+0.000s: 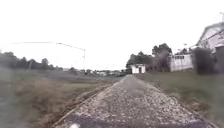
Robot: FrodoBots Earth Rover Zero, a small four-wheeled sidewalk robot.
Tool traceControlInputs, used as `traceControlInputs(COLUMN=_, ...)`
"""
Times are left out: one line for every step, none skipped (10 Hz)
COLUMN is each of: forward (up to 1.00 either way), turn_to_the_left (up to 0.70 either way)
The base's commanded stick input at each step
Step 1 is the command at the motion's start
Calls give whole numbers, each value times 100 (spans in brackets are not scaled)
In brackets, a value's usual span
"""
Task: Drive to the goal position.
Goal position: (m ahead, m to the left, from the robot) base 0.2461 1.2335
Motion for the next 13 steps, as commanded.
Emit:
traceControlInputs(forward=70, turn_to_the_left=-35)
traceControlInputs(forward=70, turn_to_the_left=-35)
traceControlInputs(forward=70, turn_to_the_left=-35)
traceControlInputs(forward=70, turn_to_the_left=-30)
traceControlInputs(forward=70, turn_to_the_left=-15)
traceControlInputs(forward=70, turn_to_the_left=0)
traceControlInputs(forward=70, turn_to_the_left=0)
traceControlInputs(forward=70, turn_to_the_left=0)
traceControlInputs(forward=70, turn_to_the_left=0)
traceControlInputs(forward=70, turn_to_the_left=0)
traceControlInputs(forward=70, turn_to_the_left=0)
traceControlInputs(forward=70, turn_to_the_left=0)
traceControlInputs(forward=70, turn_to_the_left=0)
